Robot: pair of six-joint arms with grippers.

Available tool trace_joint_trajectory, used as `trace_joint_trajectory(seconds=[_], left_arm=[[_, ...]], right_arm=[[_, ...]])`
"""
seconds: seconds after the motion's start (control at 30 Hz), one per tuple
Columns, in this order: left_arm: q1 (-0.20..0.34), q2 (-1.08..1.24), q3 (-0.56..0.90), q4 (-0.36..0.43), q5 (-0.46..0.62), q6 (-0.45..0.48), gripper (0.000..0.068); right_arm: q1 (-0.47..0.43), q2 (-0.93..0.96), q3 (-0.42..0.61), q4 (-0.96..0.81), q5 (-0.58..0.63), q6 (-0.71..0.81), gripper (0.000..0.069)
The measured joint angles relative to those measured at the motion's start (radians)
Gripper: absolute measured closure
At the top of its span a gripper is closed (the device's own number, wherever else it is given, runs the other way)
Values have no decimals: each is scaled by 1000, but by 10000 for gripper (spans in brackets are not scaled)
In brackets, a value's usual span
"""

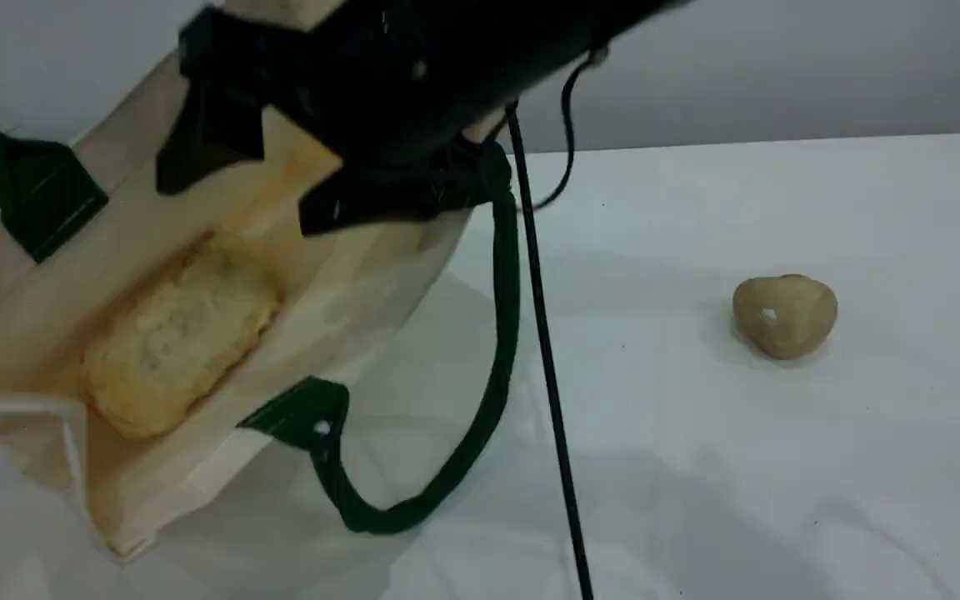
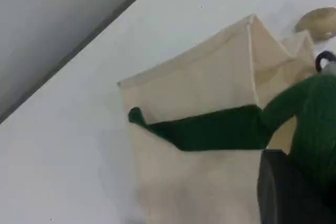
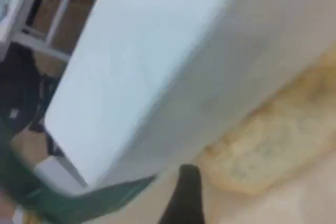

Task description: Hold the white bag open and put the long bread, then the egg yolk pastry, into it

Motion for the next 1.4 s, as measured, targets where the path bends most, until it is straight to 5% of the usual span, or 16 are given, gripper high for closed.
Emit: trace_joint_trajectory(seconds=[0.33, 1.03, 1.4], left_arm=[[0, 0, 0, 5, 0, 1, 602], [0, 0, 0, 24, 0, -2, 602], [0, 0, 0, 24, 0, -3, 602]], right_arm=[[-36, -165, 1, -356, 52, 223, 107], [-226, -323, 1, -1558, 327, 1142, 107], [-370, -166, 1, -1584, 304, 1160, 107]])
